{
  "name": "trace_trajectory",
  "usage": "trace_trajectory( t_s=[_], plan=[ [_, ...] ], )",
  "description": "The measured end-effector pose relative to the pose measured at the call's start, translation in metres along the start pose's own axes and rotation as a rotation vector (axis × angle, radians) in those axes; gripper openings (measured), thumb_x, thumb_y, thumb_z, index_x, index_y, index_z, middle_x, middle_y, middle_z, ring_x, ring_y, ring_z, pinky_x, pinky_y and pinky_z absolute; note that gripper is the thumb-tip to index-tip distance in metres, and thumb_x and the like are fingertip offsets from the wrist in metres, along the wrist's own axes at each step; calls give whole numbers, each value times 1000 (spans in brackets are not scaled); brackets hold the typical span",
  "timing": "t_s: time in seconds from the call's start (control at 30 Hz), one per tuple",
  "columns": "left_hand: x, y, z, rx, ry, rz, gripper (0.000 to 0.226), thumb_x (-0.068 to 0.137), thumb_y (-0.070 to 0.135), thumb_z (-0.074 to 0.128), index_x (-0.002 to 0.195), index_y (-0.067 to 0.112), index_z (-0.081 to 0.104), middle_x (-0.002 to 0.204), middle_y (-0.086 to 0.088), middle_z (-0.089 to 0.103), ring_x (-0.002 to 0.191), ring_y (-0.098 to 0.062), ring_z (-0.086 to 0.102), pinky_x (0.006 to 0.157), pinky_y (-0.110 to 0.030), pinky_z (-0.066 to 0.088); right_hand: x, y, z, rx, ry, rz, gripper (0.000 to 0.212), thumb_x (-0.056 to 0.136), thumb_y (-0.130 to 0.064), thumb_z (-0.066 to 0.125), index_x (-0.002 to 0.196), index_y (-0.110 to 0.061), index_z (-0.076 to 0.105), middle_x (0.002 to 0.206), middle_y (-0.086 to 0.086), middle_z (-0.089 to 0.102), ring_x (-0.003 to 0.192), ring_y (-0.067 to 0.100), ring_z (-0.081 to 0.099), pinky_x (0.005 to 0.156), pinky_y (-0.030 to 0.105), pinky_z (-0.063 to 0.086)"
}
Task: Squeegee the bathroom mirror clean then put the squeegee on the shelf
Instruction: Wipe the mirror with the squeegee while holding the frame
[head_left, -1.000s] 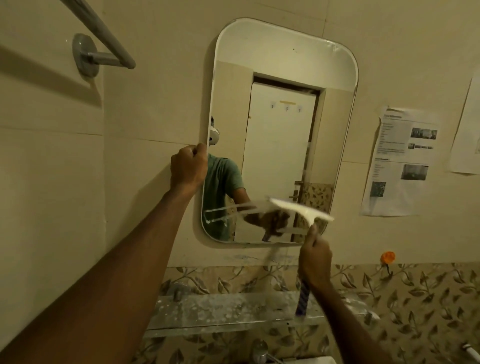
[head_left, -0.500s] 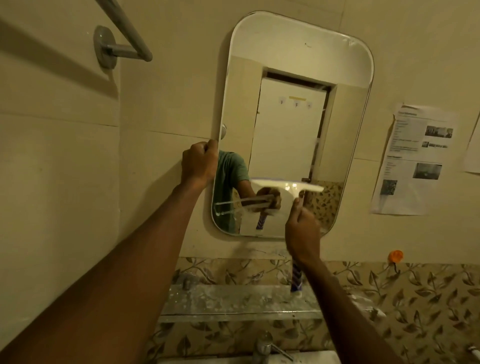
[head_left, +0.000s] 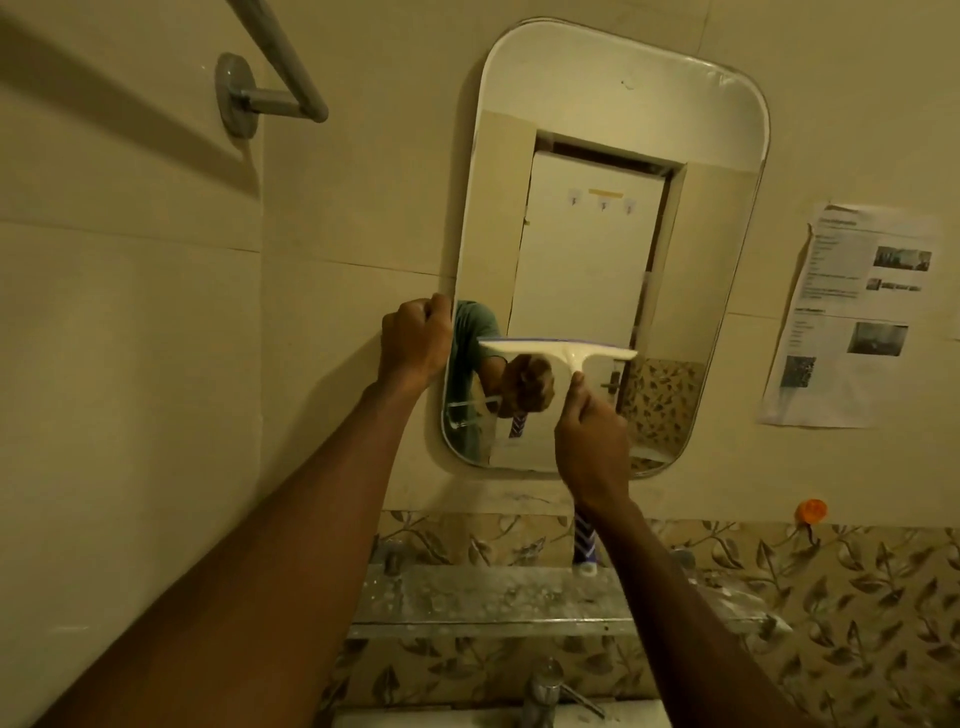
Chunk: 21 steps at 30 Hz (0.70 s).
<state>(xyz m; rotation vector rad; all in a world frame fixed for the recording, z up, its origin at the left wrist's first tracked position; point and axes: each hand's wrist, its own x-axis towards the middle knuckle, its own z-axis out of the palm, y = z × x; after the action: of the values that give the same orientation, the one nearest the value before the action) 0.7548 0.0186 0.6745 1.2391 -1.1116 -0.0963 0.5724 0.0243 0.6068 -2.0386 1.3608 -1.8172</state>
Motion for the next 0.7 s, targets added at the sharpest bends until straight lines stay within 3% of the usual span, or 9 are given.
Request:
trace_trajectory(
  t_s=[0.17, 0.23, 0.43, 0.53, 0.7],
  plan=[
    [2, -3, -1, -36, -13, -8, 56, 84, 46, 34, 82, 1, 68, 82, -20, 70, 79, -34, 68, 75, -52, 59, -85, 42, 44, -64, -99, 143, 59, 93, -55, 15, 63, -21, 53, 48, -6, 47, 35, 6, 41, 34, 15, 25],
    [1, -1, 0, -41, -14, -13, 54, 87, 44, 34, 83, 2, 68, 84, -20, 70, 80, -34, 68, 77, -52, 58, -98, 46, 45, -125, -117, 151, 58, 95, -52, 17, 63, -21, 53, 50, -5, 50, 39, 5, 44, 38, 15, 25],
    [2, -1, -3, -57, -35, -70, 53, 87, 45, 34, 81, 6, 68, 86, -18, 71, 81, -33, 68, 79, -53, 58, -39, -3, 23, 2, -81, 23, 47, 104, -33, 29, 62, -24, 47, 48, -9, 42, 37, 3, 35, 34, 12, 32],
    [3, -1, -5, -82, -52, -97, 56, 87, 48, 31, 85, 5, 68, 88, -19, 71, 82, -33, 69, 79, -54, 58, -30, -4, 32, -67, -76, 11, 48, 103, -37, 28, 66, -19, 52, 49, -8, 45, 38, 3, 40, 33, 13, 29],
    [4, -1, -6, -81, -72, -104, 57, 86, 50, 31, 86, 6, 68, 87, -18, 71, 82, -32, 69, 80, -53, 58, -91, 38, 49, -142, -166, 55, 53, 96, -49, 21, 69, -18, 54, 49, -5, 49, 37, 7, 43, 37, 18, 29]
  ],
)
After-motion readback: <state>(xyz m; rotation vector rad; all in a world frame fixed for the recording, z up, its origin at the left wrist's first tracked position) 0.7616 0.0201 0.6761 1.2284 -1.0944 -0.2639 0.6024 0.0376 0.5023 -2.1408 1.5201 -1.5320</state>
